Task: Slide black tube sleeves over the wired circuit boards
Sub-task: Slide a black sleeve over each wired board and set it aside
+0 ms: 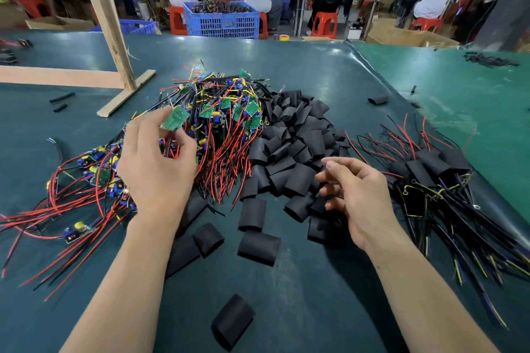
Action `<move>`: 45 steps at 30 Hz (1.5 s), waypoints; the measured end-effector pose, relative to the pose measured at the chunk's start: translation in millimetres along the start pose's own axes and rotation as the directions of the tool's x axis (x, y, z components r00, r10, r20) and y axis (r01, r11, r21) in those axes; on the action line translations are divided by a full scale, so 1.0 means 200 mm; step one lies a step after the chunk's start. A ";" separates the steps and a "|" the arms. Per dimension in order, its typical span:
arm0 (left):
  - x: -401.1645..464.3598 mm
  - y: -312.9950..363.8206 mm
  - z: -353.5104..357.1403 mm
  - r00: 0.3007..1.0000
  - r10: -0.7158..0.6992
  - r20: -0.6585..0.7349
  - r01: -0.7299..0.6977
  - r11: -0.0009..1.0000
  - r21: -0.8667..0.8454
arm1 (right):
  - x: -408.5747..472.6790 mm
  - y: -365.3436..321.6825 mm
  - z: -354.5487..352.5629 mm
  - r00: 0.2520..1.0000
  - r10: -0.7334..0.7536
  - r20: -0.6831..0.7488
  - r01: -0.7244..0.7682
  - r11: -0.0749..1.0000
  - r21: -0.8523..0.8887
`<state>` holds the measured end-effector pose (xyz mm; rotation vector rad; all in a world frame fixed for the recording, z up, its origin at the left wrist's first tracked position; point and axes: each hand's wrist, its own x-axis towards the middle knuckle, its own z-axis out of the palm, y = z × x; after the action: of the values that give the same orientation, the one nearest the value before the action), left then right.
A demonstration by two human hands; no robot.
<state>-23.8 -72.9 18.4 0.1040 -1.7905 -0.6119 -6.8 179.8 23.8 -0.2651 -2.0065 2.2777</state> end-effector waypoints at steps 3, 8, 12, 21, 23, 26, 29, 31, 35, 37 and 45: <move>-0.01 0.06 0.00 0.985 0.167 -0.032 -0.169 0.982 -0.082 | -0.01 -0.01 0.00 0.992 -0.018 0.128 0.017 1.000 0.007; -0.11 0.19 0.01 0.925 0.376 0.048 -0.349 0.894 -0.282 | -0.06 -0.01 0.04 0.922 0.046 0.384 -0.054 0.999 0.008; -0.19 0.29 0.01 0.893 0.425 0.148 -0.327 0.839 -0.436 | -0.07 0.00 0.06 0.893 0.048 0.447 -0.056 0.998 0.005; -0.24 0.36 0.01 0.783 0.461 0.417 -0.095 0.752 -0.652 | -0.04 -0.03 0.01 0.947 0.008 0.320 -0.061 0.986 0.154; -0.21 0.31 0.00 0.812 0.318 0.489 -0.027 0.857 -0.514 | -0.02 -0.06 -0.03 0.966 0.001 0.257 -0.060 0.973 0.224; -0.19 0.23 0.01 0.787 0.144 0.599 0.059 0.950 -0.306 | -0.01 -0.09 -0.08 0.967 -0.061 0.247 -0.031 0.935 0.353; -0.22 0.23 0.03 0.688 0.279 0.670 -0.016 0.928 -0.371 | 0.00 -0.10 -0.10 0.968 -0.097 0.232 -0.002 0.919 0.394; -0.25 0.26 0.04 0.586 0.371 0.720 -0.051 0.904 -0.424 | 0.01 -0.09 -0.10 0.973 -0.096 0.210 0.002 0.912 0.410; -0.29 0.27 0.06 0.422 0.386 0.820 -0.119 0.921 -0.372 | 0.03 -0.09 -0.12 0.982 -0.108 0.157 0.019 0.876 0.483; -0.27 0.26 0.06 0.514 0.351 0.783 -0.120 0.933 -0.339 | 0.03 -0.09 -0.13 0.983 -0.118 0.141 0.035 0.873 0.487; -0.31 0.35 0.08 0.405 0.400 0.822 -0.152 0.916 -0.370 | 0.04 -0.06 -0.09 0.984 -0.101 0.147 0.024 0.893 0.449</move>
<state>-1.7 15.2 -6.5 -0.8590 -2.6545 -0.6804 -11.4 201.0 33.9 0.0305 -1.4556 2.7045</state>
